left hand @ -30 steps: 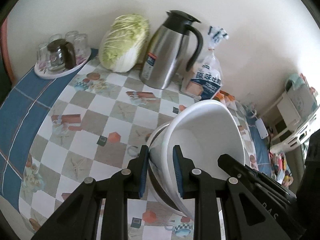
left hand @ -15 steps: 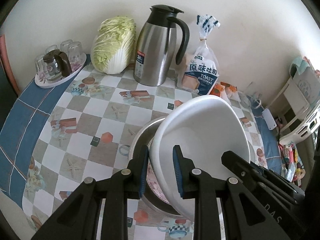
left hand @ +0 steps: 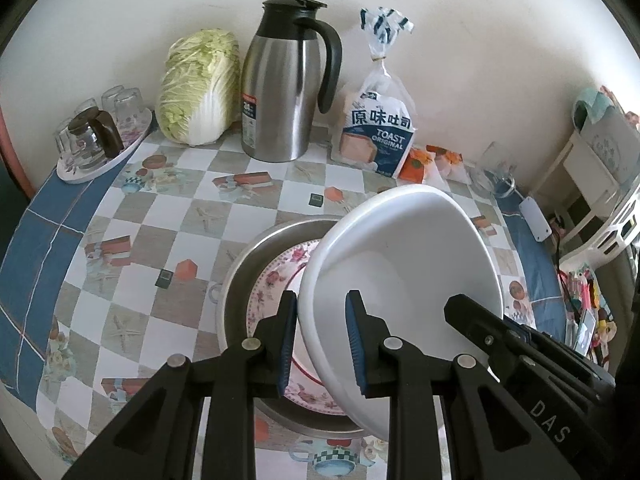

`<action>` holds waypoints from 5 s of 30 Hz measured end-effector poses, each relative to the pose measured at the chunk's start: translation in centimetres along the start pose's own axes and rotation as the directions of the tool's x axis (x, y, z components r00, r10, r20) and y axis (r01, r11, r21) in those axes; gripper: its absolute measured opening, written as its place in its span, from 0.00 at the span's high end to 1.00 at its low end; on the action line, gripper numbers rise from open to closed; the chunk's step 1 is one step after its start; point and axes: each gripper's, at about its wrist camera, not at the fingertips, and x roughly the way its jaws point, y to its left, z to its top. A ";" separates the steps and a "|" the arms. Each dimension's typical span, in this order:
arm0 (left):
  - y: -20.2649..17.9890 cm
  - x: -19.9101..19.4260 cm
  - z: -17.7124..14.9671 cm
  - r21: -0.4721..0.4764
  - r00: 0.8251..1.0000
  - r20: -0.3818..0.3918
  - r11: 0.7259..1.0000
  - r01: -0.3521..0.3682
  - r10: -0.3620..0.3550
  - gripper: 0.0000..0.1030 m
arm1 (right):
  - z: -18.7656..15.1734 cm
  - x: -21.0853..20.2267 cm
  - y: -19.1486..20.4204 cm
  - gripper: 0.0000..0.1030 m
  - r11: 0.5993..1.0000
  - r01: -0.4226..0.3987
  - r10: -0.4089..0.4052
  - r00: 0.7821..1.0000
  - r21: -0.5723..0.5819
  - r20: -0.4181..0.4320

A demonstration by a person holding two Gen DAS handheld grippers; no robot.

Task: Organize plates and bowls
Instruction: 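Lower the square white bowl into the red-rimmed bowl with both grippers, then open both grippers to release the square white bowl rim, then move both grippers to the round plain white bowl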

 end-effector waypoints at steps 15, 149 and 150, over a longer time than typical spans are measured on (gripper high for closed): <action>1.2 2.3 -0.1 -0.042 0.998 -0.060 0.999 0.009 -0.012 0.75 | -0.3 2.0 -0.4 0.85 1.000 0.010 -0.009 0.999 0.011 -0.052; 4.1 -0.6 2.0 -0.166 0.994 0.045 0.982 -0.088 0.097 0.12 | 2.0 1.2 -2.8 0.13 0.987 0.158 -0.158 0.987 -0.003 0.001; 3.7 -0.6 2.1 -0.162 0.995 0.048 0.984 -0.079 0.088 0.12 | 2.0 1.0 -3.0 0.12 0.988 0.157 -0.157 0.988 0.002 0.003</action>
